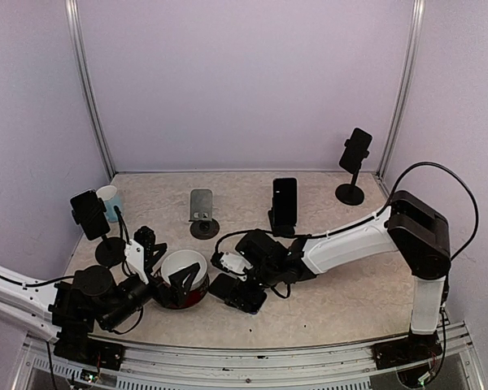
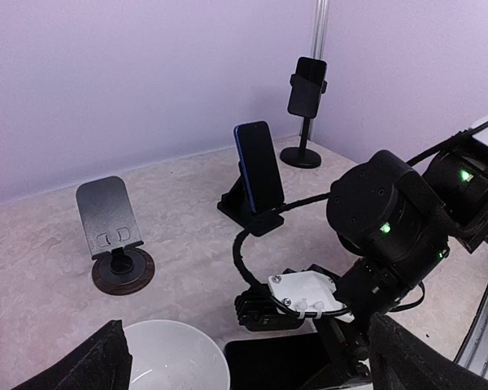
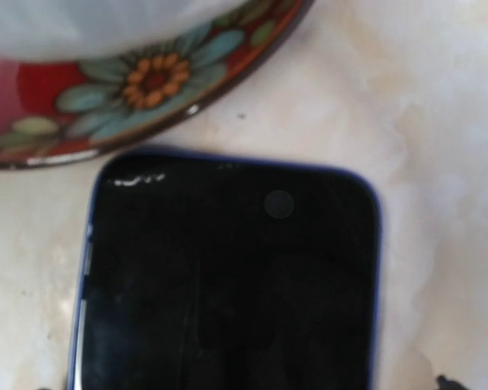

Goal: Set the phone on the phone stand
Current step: Pick up the phone at the center of the board.

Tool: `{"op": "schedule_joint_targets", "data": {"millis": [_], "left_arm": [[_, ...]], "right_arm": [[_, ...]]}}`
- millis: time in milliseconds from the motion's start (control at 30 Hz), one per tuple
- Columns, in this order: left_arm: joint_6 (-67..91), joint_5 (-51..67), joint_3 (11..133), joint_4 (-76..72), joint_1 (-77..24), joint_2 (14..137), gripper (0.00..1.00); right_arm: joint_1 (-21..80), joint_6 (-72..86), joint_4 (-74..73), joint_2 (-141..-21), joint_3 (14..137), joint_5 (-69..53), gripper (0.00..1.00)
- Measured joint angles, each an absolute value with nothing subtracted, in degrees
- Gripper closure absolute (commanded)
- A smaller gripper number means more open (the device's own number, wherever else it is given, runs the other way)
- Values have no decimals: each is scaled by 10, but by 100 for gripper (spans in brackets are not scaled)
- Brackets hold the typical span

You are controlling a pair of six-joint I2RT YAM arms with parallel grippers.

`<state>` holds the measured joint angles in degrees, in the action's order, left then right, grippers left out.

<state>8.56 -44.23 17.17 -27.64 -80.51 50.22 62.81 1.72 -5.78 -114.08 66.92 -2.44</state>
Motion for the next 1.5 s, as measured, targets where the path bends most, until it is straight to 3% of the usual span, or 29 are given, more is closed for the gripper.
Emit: {"op": "schedule_joint_targets", "data": {"millis": [400,1000,1233,1367,1500], "left_arm": [[72,-442,172,-279,-805,505,1],[62,-439,183,-288,-803,522,1],[62,-439,183,-292,-800,522,1],[62,-439,182,-292,-796,518,1],[63,-437,182,-292,-794,516,1]], "right_arm": [[599,16,-23,-1160,679,-83,0],[601,-8,-8,-1152,660,-67,0],[611,-4,-12,-1154,661,-39,13],[611,0,-12,-1154,661,-36,25],[611,4,-11,-1148,656,-32,29]]}}
